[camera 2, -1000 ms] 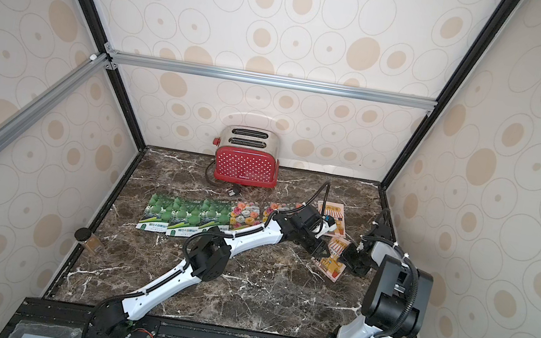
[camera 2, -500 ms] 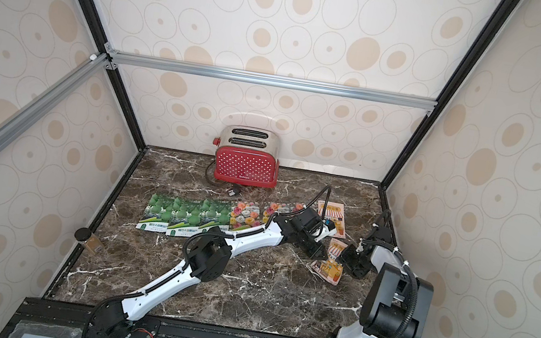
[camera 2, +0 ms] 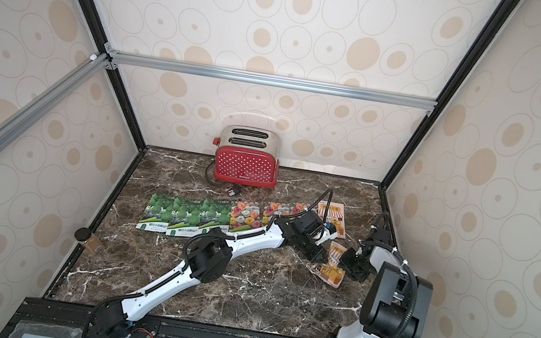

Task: Arrange the seed packets in a row
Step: Pick up the seed packet from the center of the board.

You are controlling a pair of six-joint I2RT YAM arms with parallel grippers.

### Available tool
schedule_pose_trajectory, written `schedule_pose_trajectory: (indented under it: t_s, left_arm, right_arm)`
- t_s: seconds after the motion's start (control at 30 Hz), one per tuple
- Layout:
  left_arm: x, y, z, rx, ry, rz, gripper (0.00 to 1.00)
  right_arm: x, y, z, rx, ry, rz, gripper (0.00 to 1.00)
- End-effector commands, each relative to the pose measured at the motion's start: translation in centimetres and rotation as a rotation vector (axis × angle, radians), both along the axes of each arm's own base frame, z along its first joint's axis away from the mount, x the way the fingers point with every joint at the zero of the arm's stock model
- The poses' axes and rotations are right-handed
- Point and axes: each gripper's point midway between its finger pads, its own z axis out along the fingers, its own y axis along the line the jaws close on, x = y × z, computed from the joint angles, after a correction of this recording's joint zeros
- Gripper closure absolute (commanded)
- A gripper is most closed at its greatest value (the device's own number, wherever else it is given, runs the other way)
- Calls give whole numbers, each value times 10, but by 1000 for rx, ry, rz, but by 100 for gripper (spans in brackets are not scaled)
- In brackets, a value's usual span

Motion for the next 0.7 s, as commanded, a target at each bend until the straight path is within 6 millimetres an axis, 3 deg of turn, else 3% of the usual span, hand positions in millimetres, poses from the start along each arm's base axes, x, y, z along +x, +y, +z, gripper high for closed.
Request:
schedule_pose_trajectory:
  t_s: [0.0,0.2,0.33,0.43,0.67]
  left_arm:
    - [-36,20,-50,170,91,-30,92]
    - [-33,22,-51,186,76,-15,85]
    - [-23,26,-38,200,24,16,71]
    - [-18,28,-16,167,-24,22,69]
    - [17,47,51,88,-102,112,69]
  right_arm:
    - [-7,10,-16,37,31,3,81]
    - [-6,10,-2,27,-2,24,100]
    - [-3,9,21,11,-41,30,100]
    - [3,14,42,36,-83,55,100]
    - [20,6,80,-3,-123,109,100]
